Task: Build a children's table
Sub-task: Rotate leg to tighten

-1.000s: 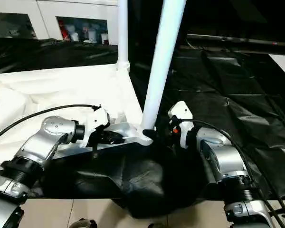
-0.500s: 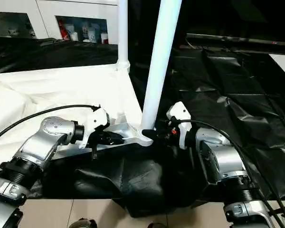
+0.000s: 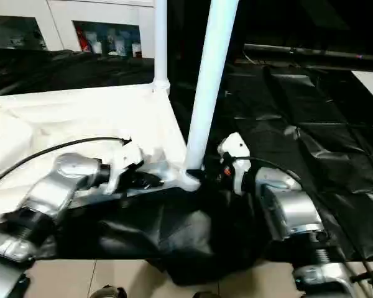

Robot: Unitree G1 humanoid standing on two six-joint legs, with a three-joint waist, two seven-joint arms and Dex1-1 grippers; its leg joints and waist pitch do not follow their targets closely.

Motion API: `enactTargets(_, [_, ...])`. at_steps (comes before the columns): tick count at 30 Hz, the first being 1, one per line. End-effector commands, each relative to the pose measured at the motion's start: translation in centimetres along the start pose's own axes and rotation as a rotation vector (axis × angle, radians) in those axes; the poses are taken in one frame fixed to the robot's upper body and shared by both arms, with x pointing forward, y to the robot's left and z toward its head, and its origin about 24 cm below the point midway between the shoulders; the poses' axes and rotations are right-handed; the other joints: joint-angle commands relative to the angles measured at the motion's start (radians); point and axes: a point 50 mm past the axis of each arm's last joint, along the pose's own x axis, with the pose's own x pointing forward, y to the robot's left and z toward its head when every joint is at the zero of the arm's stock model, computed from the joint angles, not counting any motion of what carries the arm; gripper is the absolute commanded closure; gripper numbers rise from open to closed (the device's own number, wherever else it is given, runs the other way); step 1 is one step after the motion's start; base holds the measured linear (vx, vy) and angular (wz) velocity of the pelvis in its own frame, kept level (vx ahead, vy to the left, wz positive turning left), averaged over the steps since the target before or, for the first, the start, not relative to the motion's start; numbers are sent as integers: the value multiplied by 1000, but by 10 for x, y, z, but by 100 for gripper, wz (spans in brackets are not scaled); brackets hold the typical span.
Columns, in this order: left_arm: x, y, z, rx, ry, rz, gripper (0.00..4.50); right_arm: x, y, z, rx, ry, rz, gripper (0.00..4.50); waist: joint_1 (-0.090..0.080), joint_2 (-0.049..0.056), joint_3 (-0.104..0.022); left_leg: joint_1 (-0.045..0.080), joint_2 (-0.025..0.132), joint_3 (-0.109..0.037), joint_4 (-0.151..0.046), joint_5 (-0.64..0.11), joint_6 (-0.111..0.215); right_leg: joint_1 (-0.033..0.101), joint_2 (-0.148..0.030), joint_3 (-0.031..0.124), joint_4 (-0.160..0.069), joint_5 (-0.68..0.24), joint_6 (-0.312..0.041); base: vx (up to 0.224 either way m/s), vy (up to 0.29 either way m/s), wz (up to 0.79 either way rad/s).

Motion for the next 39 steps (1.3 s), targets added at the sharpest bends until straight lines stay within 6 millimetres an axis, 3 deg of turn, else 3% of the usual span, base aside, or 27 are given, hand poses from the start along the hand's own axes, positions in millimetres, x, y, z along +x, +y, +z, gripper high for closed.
enactTargets(1, [21,-2,-1,-70,32,108,450,11,2,-21,89,86,-166,253,0,-8,-59,15,12,-8,-66,-274,-3,34,-46,21,-88,-342,-163,0,0,0])
enactTargets(5, [40,-2,10,-93,42,203,450,30,8,-22,177,69,-333,254,-1,-4,-63,13,10,-12,-68,-285,-14,31,-46,22,-89,-323,-153,0,0,0])
enactTargets(6, [44,-2,13,-92,45,216,450,34,10,-21,189,65,-363,254,-1,-7,-65,13,9,-12,-68,-282,-15,33,-44,21,-89,-314,-149,0,0,0])
enactTargets(7, [44,-3,13,-90,44,214,450,35,10,-20,187,63,-366,254,-1,-8,-64,12,8,-11,-68,-280,-14,33,-43,21,-89,-305,-148,0,0,0])
enactTargets(9, [51,-7,19,-69,35,198,450,45,16,-13,165,38,-384,254,0,1,-67,14,8,-12,-67,-284,-16,32,-43,21,-89,-285,-149,0,0,0])
enactTargets(11, [55,-9,23,-53,27,177,450,51,21,-6,131,14,-362,254,1,-2,-68,12,7,-11,-66,-274,-15,37,-41,21,-86,-241,-152,0,0,0])
enactTargets(12, [56,-9,23,-47,25,165,450,51,21,-3,126,-7,-344,219,1,-3,-67,11,7,-11,-66,-272,-10,37,-41,21,-85,-231,-154,0,0,0])
enactTargets(14, [55,-10,23,-25,13,134,450,46,18,1,122,-42,-320,184,2,-4,-66,8,7,-11,-67,-266,3,40,-41,21,-85,-218,-155,0,0,0])
enactTargets(19, [47,-8,18,-16,0,85,450,29,8,5,24,-57,-213,145,5,-10,-61,6,8,-10,-66,-260,27,43,-42,20,-86,-215,-160,0,0,0])
enactTargets(24, [35,-13,14,27,-53,-56,450,7,-1,7,-84,-16,-60,145,10,-16,-60,3,11,-9,-63,-233,51,47,-44,20,-85,-211,-169,0,0,0])
enactTargets(25, [32,-15,13,38,-67,-93,450,3,-3,8,-98,-8,-36,145,6,-11,-58,2,12,-8,-64,-231,58,42,-43,21,-83,-202,-181,0,0,0])
enactTargets(28, [19,-20,7,33,-70,-207,450,-9,-6,11,-125,12,60,145,8,-11,-60,2,14,-8,-62,-217,65,46,-46,21,-78,-184,-198,0,0,0])
enactTargets(31, [8,-20,3,40,-63,-252,450,-17,-4,11,-146,41,151,145,10,-4,-59,5,18,-6,-62,-212,73,40,-43,22,-75,-159,-216,0,0,0])
enactTargets(39, [-9,-13,-3,45,-49,-256,450,-27,4,6,-128,87,285,145,8,-1,-62,4,15,-5,-60,-212,62,45,-43,21,-72,-143,-222,0,0,0])
